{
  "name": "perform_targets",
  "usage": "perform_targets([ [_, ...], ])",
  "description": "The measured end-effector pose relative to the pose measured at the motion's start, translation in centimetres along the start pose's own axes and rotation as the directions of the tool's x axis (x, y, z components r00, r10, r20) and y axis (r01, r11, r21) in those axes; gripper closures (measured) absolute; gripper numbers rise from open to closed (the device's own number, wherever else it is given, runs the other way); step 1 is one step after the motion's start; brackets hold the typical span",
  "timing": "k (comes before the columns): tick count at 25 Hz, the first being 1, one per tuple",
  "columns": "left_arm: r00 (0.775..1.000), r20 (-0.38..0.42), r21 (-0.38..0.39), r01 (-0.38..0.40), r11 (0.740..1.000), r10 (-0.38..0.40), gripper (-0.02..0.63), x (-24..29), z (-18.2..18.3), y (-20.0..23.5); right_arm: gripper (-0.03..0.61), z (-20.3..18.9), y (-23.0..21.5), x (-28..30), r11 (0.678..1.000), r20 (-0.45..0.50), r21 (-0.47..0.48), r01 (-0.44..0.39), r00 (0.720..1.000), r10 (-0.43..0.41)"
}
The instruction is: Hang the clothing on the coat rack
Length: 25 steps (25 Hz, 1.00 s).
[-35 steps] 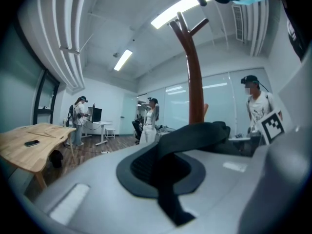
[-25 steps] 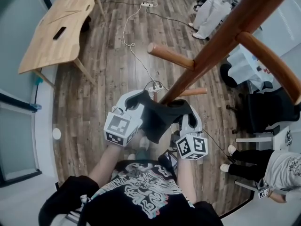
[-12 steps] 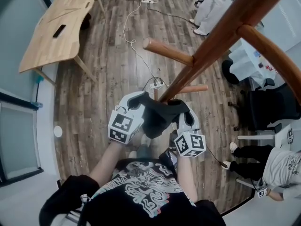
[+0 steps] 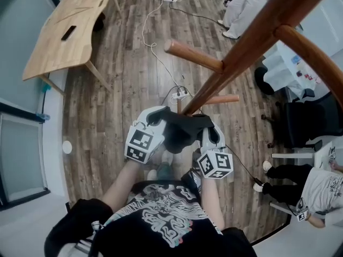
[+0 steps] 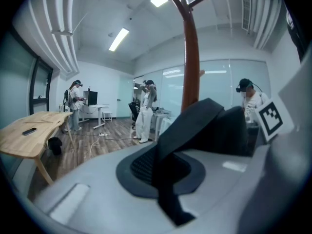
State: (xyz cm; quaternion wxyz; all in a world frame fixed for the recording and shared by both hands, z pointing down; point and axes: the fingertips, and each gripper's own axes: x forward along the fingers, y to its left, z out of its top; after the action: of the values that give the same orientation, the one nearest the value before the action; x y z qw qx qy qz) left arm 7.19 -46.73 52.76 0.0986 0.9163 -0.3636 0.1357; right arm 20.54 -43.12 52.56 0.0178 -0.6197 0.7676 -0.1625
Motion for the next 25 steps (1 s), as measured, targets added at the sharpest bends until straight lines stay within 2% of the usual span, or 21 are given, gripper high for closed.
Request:
perform_targets([
  [14,1.0,-0.007,0.018,-0.01,1.0,0.01,0.62,-0.4,-0.7,0.1,0.566,-1.0,0.5,-0.2,1.0,-0.024,-0.027,-0.007,1.0,0.006],
  [25,0.998,-0.054,0.027,-0.022,0.999,0.024,0.618,-0.4,-1.1,-0.5,0.565,-1.5,0.5,-0.9,1.0,-0.066,-0.014,-0.016,0.998,0.015],
])
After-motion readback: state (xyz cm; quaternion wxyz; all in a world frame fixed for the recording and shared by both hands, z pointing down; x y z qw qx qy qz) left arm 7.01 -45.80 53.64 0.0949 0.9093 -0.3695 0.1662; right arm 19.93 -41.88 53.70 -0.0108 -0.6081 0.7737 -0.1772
